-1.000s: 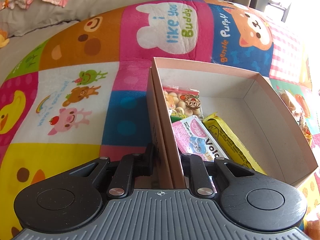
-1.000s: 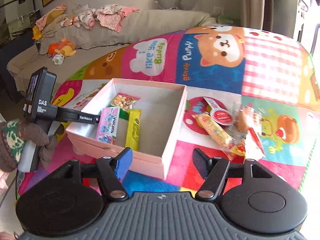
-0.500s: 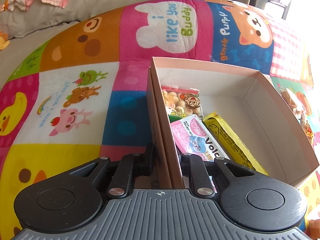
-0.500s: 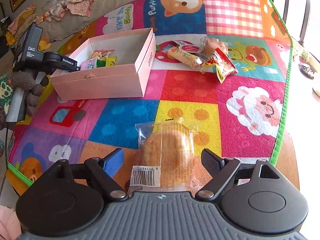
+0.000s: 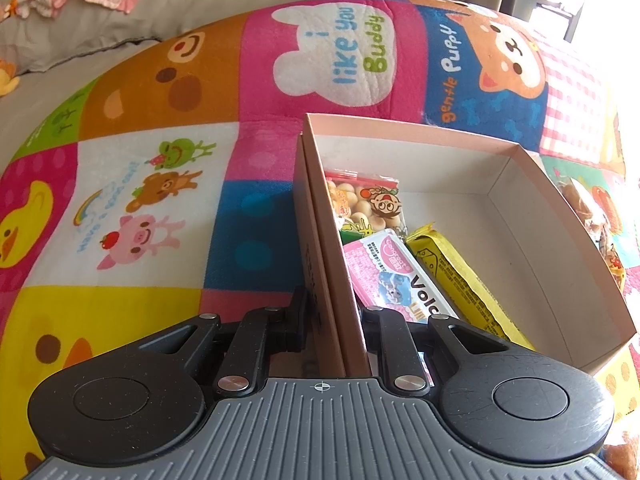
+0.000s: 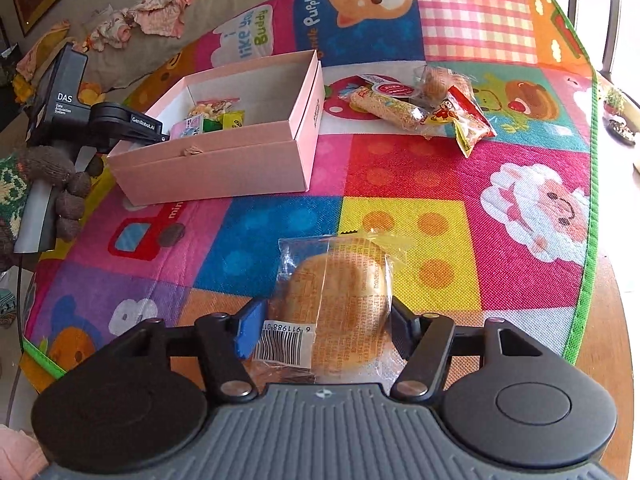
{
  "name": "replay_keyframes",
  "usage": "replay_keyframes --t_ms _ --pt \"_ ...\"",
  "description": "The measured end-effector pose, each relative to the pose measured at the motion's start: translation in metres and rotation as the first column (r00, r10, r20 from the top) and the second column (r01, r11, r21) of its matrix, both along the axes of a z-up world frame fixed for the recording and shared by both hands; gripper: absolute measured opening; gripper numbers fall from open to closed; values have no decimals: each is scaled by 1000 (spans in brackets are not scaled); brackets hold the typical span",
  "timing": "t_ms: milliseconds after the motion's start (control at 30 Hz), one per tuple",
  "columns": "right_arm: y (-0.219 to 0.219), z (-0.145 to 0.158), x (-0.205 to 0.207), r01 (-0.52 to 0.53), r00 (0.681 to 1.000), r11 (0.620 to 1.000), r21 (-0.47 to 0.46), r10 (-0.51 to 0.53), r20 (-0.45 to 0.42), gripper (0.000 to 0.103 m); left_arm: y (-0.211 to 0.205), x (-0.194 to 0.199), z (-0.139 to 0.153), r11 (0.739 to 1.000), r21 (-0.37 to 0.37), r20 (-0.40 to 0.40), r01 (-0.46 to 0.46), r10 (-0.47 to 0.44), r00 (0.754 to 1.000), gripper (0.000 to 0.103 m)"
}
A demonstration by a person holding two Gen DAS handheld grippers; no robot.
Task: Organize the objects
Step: 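Grasp the wrapped round bun with the right gripper, then carry the bun over the pink box and release it inside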
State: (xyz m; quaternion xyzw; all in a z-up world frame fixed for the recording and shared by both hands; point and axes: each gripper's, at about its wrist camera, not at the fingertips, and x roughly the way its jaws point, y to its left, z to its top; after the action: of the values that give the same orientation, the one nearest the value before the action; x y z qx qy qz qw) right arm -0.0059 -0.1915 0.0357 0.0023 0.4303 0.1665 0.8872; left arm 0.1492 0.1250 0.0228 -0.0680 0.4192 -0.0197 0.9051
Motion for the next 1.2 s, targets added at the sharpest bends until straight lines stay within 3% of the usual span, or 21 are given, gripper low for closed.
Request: replay_keyframes --t_ms 367,667,900,1100,1200 --pt "11 17 4 -50 998 998 26 50 26 61 0 0 0 1000 -1 -1 -2 2 1000 19" --pt "17 68 35 -131 988 983 126 120 94 61 0 0 0 1000 -3 10 -5 5 1000 19" --pt "60 89 106 -163 982 979 124 149 117 61 -1 -1 -1 1000 -4 19 -5 5 1000 19" --pt "115 63 189 -165 985 973 161 170 -22 61 1 -2 -2 1000 -11 22 -4 4 1000 19" --pt "143 51 211 -162 986 974 158 167 -19 61 1 -3 -2 1000 -12 23 -3 3 1000 19"
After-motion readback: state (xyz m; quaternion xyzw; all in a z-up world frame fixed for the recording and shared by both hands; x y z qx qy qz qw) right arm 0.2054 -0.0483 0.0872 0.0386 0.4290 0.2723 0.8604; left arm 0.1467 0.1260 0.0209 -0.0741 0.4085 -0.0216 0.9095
